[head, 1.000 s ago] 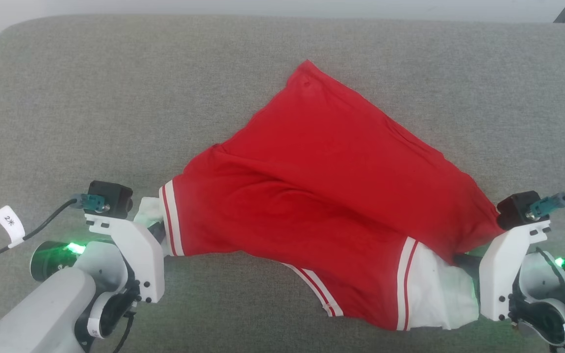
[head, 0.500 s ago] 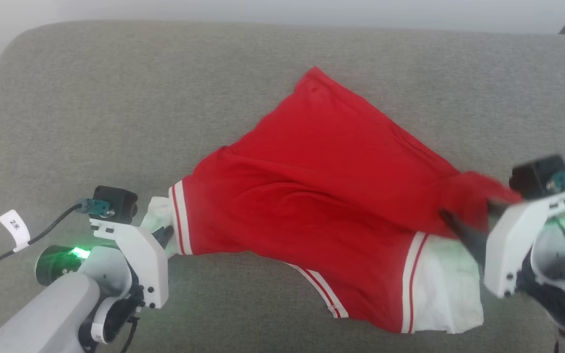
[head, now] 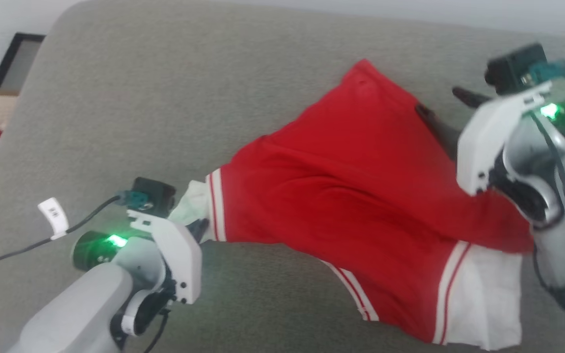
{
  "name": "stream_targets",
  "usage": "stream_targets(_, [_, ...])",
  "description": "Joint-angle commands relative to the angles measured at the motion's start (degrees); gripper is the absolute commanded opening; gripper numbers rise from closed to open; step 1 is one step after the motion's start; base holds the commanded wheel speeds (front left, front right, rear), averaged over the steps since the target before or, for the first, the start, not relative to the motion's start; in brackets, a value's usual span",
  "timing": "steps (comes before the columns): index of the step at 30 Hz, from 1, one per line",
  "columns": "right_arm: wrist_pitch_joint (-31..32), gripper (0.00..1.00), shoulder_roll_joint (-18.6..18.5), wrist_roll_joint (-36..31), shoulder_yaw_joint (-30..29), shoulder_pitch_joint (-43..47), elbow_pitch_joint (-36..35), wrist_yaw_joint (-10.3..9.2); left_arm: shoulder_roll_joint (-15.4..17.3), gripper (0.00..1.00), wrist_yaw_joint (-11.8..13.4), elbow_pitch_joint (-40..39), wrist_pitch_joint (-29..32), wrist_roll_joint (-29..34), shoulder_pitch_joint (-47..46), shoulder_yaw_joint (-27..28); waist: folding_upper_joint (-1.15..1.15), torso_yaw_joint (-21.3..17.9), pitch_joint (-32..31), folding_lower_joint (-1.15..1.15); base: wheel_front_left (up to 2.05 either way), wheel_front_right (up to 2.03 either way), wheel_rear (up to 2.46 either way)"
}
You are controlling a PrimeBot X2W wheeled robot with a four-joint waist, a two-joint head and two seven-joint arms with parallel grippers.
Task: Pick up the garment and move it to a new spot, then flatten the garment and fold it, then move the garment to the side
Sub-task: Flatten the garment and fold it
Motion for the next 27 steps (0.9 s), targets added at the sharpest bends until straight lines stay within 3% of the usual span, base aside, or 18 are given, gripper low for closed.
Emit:
stream_targets(1, [-0.5,1.0,-0.2,-0.1,1.0,-2.1,2.4,0.01,-0.5,0.0,-0.4,0.2,0.0,0.8,-1.0,-0.3,0.0,1.7,0.8,0.0,0.0,0.0,0.0])
stream_targets(12, [-1.2,1.0,-0.8,1.1,9.2,-20.2,28.6,0.01,-5.9,0.0,-3.6,3.3,-0.7,1.9,-5.5,-3.1,0.0,9.0,4.1,0.0,0.0,0.0,0.0])
stream_targets(27, [3.8,1.0,-1.2,2.0,18.6,-31.2,51.3,0.01,-11.9,0.0,-8.6,10.6,-2.7,2.0,-9.5,-5.3,0.0,15.3,6.5,0.0,0.0,0.0,0.0])
